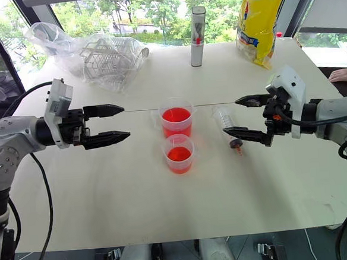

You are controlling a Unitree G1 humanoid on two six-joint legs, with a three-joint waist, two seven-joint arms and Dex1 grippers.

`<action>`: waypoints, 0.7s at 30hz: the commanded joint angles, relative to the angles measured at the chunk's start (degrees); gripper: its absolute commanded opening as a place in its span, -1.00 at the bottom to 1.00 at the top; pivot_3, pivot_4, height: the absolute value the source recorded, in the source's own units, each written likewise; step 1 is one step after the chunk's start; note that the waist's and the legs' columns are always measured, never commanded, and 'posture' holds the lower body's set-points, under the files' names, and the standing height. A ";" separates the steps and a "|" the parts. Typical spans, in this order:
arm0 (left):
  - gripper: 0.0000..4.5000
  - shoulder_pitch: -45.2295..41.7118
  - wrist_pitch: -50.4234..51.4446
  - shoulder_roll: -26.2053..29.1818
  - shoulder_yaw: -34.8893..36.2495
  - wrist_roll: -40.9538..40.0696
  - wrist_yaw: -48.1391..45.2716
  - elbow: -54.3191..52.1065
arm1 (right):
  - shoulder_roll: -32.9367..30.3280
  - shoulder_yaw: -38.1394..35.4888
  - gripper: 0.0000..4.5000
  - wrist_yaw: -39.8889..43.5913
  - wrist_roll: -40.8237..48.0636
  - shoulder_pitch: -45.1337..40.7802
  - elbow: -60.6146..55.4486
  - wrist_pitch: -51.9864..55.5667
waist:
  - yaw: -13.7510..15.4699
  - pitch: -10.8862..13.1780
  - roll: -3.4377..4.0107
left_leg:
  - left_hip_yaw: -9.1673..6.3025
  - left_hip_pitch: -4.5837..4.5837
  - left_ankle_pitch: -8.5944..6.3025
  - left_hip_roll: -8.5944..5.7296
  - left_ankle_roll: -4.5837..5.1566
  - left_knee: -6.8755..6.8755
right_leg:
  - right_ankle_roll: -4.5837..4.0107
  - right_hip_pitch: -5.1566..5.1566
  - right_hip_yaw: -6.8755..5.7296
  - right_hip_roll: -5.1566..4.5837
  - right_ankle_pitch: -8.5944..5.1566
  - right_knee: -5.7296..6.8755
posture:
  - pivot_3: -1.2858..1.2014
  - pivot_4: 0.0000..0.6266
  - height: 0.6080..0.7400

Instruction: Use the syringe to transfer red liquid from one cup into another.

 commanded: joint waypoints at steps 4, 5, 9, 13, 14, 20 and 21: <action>1.00 -0.43 0.55 0.61 3.38 -2.37 1.15 -2.17 | -0.73 -2.92 0.99 -0.76 0.95 0.13 -1.98 -0.22 | 0.01 0.00 0.00 | 0.00 0.00 0.00 0.00 0.00 0.01 | 0.00 0.01 0.00 0.00 0.00 0.00 | 0.03 -0.52 1.00; 1.00 -0.59 0.99 0.48 3.82 -3.12 1.36 -2.30 | -0.94 -2.95 0.99 -0.68 0.94 -0.04 -1.85 -0.17 | 0.00 0.00 0.00 | 0.00 0.01 0.00 0.00 0.00 0.00 | 0.00 0.01 0.00 0.00 0.00 0.00 | 0.03 -0.52 1.00; 1.00 -0.54 1.69 0.93 4.79 -4.25 1.95 -2.79 | -1.66 -2.82 0.99 -0.64 1.64 -1.25 -2.33 0.67 | -0.05 0.00 0.00 | 0.00 0.01 0.00 0.00 0.00 0.00 | 0.00 0.01 0.00 0.00 0.00 0.00 | 0.03 -0.52 1.00; 1.00 0.11 1.89 0.86 4.65 -4.11 2.21 -3.29 | -2.12 -1.34 0.99 -0.81 2.14 -2.34 -2.52 1.61 | -0.05 0.00 0.00 | 0.00 0.02 0.00 -0.01 0.00 0.00 | 0.00 0.02 0.00 0.00 0.00 0.00 | 0.03 -0.52 1.00; 1.00 0.18 1.99 0.82 4.63 -4.09 2.27 -3.37 | -2.19 -1.24 0.99 -0.61 2.38 -2.47 -2.54 1.78 | -0.06 0.00 0.00 | 0.00 0.02 0.00 -0.01 0.00 0.00 | 0.00 0.02 0.00 0.00 0.00 0.00 | 0.03 -0.52 1.00; 1.00 -0.64 1.73 0.96 4.26 -3.71 2.02 -2.66 | -2.83 -0.44 0.99 -1.01 2.51 -3.43 -1.55 3.23 | -0.01 0.00 0.00 | 0.00 0.02 0.00 0.00 0.00 0.00 | 0.00 0.02 0.00 0.00 0.00 0.00 | 0.03 -0.52 1.00; 1.00 -0.88 1.58 0.87 3.97 -3.50 1.96 -2.54 | -3.10 -0.22 0.99 -1.35 2.47 -3.50 -1.36 4.05 | 0.00 0.00 0.00 | 0.00 0.02 0.00 0.00 0.00 0.00 | 0.00 0.02 0.00 0.00 0.00 0.00 | 0.03 -0.52 1.00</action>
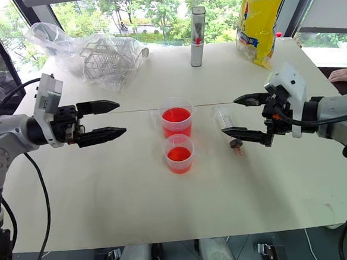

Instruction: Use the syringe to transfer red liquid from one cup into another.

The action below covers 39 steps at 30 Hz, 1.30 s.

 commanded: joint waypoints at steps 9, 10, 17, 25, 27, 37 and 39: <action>1.00 -3.27 -2.18 -0.13 -1.00 1.35 -1.85 1.24 | -4.14 2.65 0.99 -0.80 -0.53 -3.71 0.74 4.71 | -0.08 0.00 0.00 | 0.00 0.02 0.00 -0.01 0.00 -0.01 | 0.00 0.00 0.00 0.00 0.00 0.00 | 0.03 -0.52 1.00; 1.00 -3.72 -2.36 -0.41 -1.19 1.51 -1.83 1.59 | -4.28 3.69 0.99 -0.64 -0.83 -4.95 1.68 4.90 | -0.10 0.00 0.01 | 0.01 0.02 0.00 -0.01 0.00 0.00 | 0.00 0.00 0.00 0.00 0.00 0.00 | 0.03 -0.52 1.00; 1.00 -5.33 -4.21 -1.43 -2.97 3.37 -2.72 3.44 | -0.15 21.44 0.99 -1.88 -9.67 -24.11 19.14 13.77 | -0.34 0.01 0.02 | 0.09 0.10 0.00 -0.01 0.00 0.01 | -0.02 -0.01 0.07 0.01 -0.01 0.01 | 0.03 -0.52 1.00; 1.00 -4.59 -5.79 -2.40 -3.34 4.47 -2.30 3.14 | 12.80 36.02 0.99 -6.17 -20.39 -42.78 45.54 27.18 | -0.12 0.01 0.03 | 0.11 -0.15 0.00 0.00 0.01 0.00 | -0.08 -0.30 0.12 0.06 -0.03 0.07 | 0.03 -0.52 1.00; 1.00 -4.02 -6.00 -2.57 -3.09 4.49 -1.86 2.68 | 16.06 37.81 0.99 -7.25 -22.62 -45.90 52.29 28.65 | -0.11 0.01 0.03 | 0.12 -0.25 0.00 0.00 0.01 0.00 | -0.08 -0.36 0.11 0.05 -0.03 0.06 | 0.03 -0.52 1.00; 1.00 -1.78 -5.50 -2.56 -1.57 3.46 0.23 0.00 | 24.96 42.65 0.99 -7.22 -30.57 -48.99 67.93 24.87 | -0.20 0.00 0.03 | 0.10 -0.28 0.00 -0.02 0.00 0.03 | -0.06 -0.36 0.07 0.03 -0.02 0.09 | 0.03 -0.52 1.00; 1.00 -1.25 -5.44 -2.35 -1.30 3.26 0.49 -0.43 | 26.15 42.83 0.99 -7.28 -31.77 -48.76 69.37 24.18 | -0.32 0.00 0.03 | 0.09 -0.27 0.00 -0.01 0.00 0.03 | -0.06 -0.37 0.07 0.04 -0.02 0.10 | 0.03 -0.52 1.00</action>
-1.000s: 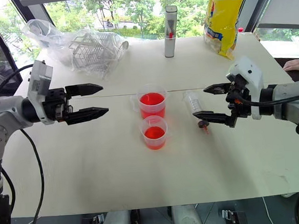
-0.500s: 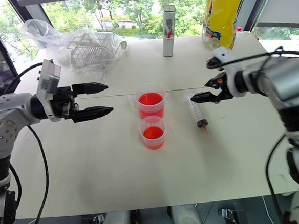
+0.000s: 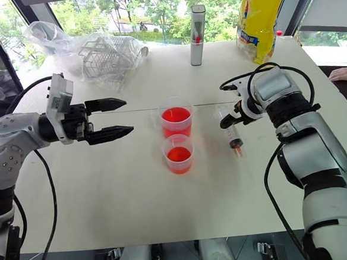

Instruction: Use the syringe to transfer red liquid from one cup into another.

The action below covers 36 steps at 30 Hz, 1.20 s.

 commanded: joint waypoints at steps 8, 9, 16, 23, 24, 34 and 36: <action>1.00 0.71 -0.34 0.67 2.60 -0.90 1.01 -2.62 | 2.64 0.38 -0.11 1.13 -4.34 -0.50 1.28 -1.28 | 0.03 -0.01 0.00 | -0.02 0.01 0.00 0.00 0.00 0.02 | 0.00 0.03 -0.01 0.00 0.00 0.02 | 0.03 -0.52 1.00; 1.00 0.66 -0.34 0.54 2.51 -0.84 1.12 -2.61 | 2.66 0.36 -0.30 1.25 -4.45 -0.41 1.16 -1.20 | 0.04 -0.01 -0.01 | -0.02 0.03 0.00 0.00 0.00 0.02 | 0.00 0.05 -0.01 0.00 0.00 0.02 | 0.03 -0.52 1.00; 1.00 -0.03 -0.34 0.32 2.27 -0.67 1.42 -2.19 | -0.51 -4.30 -0.38 1.11 -3.76 0.35 -4.33 -0.09 | 0.06 -0.01 0.00 | -0.03 0.04 0.00 0.00 0.00 0.01 | 0.00 0.06 -0.02 0.00 0.00 0.01 | 0.03 -0.52 1.00; 1.00 -4.73 -0.30 0.35 3.10 -0.79 1.01 2.39 | -3.75 -28.60 -0.38 -6.13 2.44 6.87 -31.25 -9.58 | 0.17 -0.01 -0.01 | -0.05 -0.03 0.00 -0.02 0.00 -0.02 | 0.01 0.00 -0.06 -0.02 0.01 0.00 | 0.03 -0.52 1.00; 1.00 -5.70 -0.41 0.23 2.94 -0.69 0.76 3.34 | -3.22 -30.26 -0.38 -6.90 2.98 7.98 -33.95 -10.63 | 0.09 -0.02 -0.01 | -0.09 -0.01 0.00 0.00 -0.01 -0.03 | 0.01 0.04 -0.06 0.03 0.00 -0.02 | 0.03 -0.52 1.00; 1.00 -17.92 -4.62 -2.41 -0.84 3.69 -4.30 15.76 | 12.93 -42.24 -0.38 -9.55 15.22 15.35 -51.46 -33.10 | 0.13 -0.01 0.01 | -0.09 0.10 0.01 0.05 -0.02 -0.04 | 0.01 0.10 -0.04 0.15 0.01 0.07 | 0.03 -0.52 1.00; 1.00 -19.93 -5.56 -2.78 -1.64 4.86 -5.51 17.65 | 15.02 -40.36 -0.38 -8.27 14.54 18.31 -51.05 -39.59 | 0.15 -0.04 -0.05 | -0.09 0.09 0.01 0.05 -0.02 -0.02 | 0.01 0.13 -0.04 0.15 0.01 0.03 | 0.03 -0.52 1.00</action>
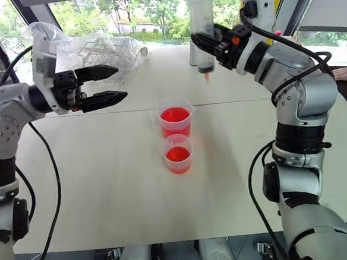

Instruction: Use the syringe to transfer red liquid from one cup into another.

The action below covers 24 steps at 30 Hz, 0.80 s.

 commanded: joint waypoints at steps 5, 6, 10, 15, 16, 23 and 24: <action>1.00 -5.69 -2.94 -0.42 -0.98 2.71 -3.75 3.84 | 6.86 3.61 -0.38 0.79 -0.67 8.75 3.79 -19.13 | -0.03 0.01 0.02 | 0.03 0.00 0.00 -0.03 0.00 0.05 | 0.00 0.03 0.01 -0.04 0.00 0.01 | 0.03 -0.52 1.00; 1.00 -5.96 -3.03 -0.55 -1.04 2.94 -3.97 4.06 | 7.66 4.33 -0.38 0.82 -0.95 9.83 4.25 -20.91 | -0.06 0.02 0.03 | 0.03 0.00 0.00 -0.03 0.00 0.05 | 0.00 0.03 0.01 -0.03 0.00 0.02 | 0.03 -0.52 1.00; 1.00 -6.67 -3.03 -1.24 -1.35 3.61 -4.34 4.20 | 10.96 7.26 -0.38 -0.09 -2.76 12.84 6.85 -26.91 | -0.24 0.02 0.03 | 0.01 0.00 0.01 0.01 -0.01 0.03 | 0.00 -0.02 0.03 0.02 0.00 0.05 | 0.03 -0.52 1.00; 1.00 -7.53 -3.09 -2.04 -1.45 4.43 -4.76 4.80 | 12.99 10.30 -0.38 -0.42 -4.01 15.38 8.27 -30.64 | -0.09 0.02 0.04 | 0.00 0.02 0.02 0.03 -0.03 0.04 | 0.00 -0.02 0.04 0.03 0.00 0.08 | 0.03 -0.52 1.00; 1.00 -8.01 -3.20 -2.52 -1.67 4.62 -4.69 5.12 | 13.36 11.27 -0.38 -0.32 -4.32 16.35 8.39 -31.24 | -0.09 0.02 0.04 | 0.01 0.02 0.02 0.03 -0.04 0.04 | 0.00 -0.01 0.04 0.03 0.00 0.08 | 0.03 -0.52 1.00; 1.00 -10.60 -5.95 -5.97 -3.80 7.46 -5.22 8.17 | 14.12 14.42 -0.38 -0.28 -6.07 19.43 10.71 -34.67 | -0.01 0.02 0.03 | 0.01 0.02 0.03 0.00 -0.04 0.07 | 0.00 0.03 0.04 0.01 0.00 0.07 | 0.03 -0.52 1.00; 1.00 -11.05 -6.25 -6.66 -4.19 7.75 -5.26 8.69 | 14.07 14.81 -0.38 -0.20 -6.41 19.89 11.26 -35.31 | -0.05 0.02 0.03 | 0.00 0.02 0.03 0.01 -0.04 0.08 | 0.00 0.03 0.04 0.01 0.00 0.07 | 0.03 -0.52 1.00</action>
